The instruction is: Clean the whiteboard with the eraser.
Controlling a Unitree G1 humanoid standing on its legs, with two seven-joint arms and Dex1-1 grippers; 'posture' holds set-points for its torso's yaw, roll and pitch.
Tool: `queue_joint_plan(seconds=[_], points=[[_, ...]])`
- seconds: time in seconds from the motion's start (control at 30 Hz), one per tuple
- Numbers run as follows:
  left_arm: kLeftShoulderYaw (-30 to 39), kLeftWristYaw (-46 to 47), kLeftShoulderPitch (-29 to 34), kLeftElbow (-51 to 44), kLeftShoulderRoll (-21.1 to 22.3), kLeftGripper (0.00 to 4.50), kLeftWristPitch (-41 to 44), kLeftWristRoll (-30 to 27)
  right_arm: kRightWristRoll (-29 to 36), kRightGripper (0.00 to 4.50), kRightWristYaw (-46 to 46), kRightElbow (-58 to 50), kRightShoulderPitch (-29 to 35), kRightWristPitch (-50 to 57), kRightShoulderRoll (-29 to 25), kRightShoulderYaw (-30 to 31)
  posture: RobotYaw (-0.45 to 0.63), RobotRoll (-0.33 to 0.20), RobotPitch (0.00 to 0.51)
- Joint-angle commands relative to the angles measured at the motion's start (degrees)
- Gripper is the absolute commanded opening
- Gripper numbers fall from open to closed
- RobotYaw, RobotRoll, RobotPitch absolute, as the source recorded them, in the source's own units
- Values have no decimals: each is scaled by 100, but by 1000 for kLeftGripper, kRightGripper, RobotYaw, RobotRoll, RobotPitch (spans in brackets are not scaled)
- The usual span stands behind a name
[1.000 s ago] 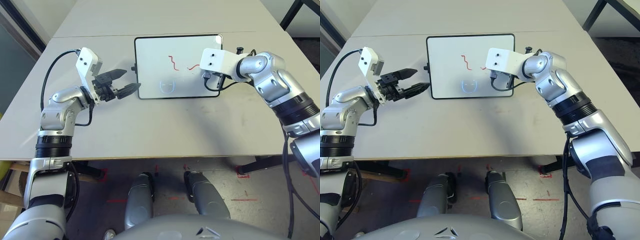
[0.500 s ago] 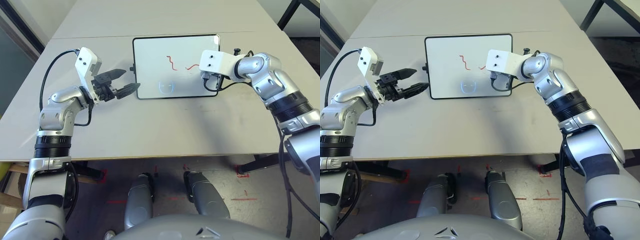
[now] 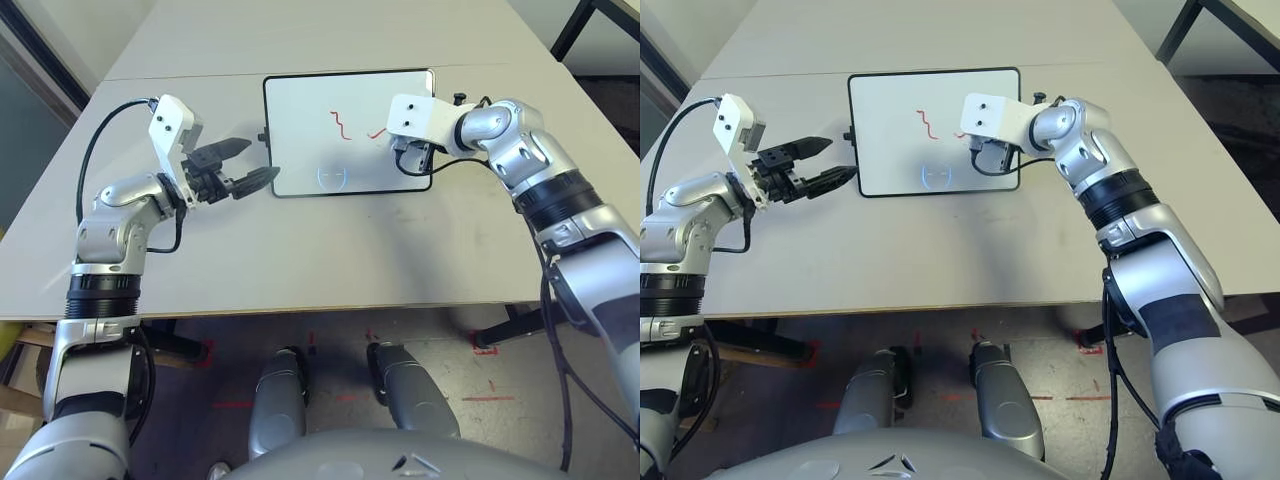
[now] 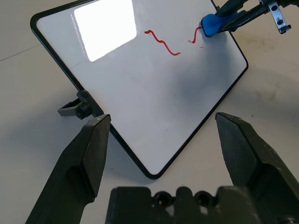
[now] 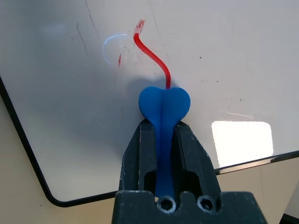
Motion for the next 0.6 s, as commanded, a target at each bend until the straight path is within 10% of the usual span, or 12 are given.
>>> queue_joint_plan(seconds=[0.03,0.6], points=[[30,13,81,-119,60,4500,53,28,-90,237,-73,362,-92,-126,156,19,-139,0,171],[71,62,161,-228,57,4500,103,11,-250,231,-68,711,-367,-368,758,47,-124,0,170]])
